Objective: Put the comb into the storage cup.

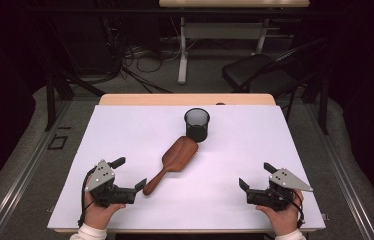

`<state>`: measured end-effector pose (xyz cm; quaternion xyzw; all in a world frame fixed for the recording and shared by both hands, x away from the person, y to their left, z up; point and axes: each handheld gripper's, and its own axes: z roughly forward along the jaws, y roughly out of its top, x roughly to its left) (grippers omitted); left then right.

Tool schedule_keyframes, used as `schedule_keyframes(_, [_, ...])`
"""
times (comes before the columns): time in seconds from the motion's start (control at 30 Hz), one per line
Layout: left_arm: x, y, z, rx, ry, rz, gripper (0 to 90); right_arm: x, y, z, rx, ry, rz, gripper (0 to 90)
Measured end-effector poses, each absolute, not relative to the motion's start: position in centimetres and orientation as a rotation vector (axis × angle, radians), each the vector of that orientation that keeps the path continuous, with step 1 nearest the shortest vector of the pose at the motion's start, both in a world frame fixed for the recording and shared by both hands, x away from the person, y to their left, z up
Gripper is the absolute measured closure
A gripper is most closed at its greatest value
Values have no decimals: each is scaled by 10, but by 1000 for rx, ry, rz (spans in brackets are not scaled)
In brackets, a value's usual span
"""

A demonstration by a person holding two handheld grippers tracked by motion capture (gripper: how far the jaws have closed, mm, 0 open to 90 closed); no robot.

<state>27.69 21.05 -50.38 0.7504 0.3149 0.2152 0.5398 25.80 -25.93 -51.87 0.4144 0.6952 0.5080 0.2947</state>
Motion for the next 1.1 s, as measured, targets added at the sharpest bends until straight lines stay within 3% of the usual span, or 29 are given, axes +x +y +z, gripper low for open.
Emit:
schedule_keyframes(0.6, [283, 210, -502, 1741, 786, 425, 1, 257, -259, -521, 1095, 1879, 1343, 4])
schedule_keyframes(1.1, [296, 206, -500, 1807, 867, 344, 2, 259, -259, -522, 1106, 1889, 1359, 4])
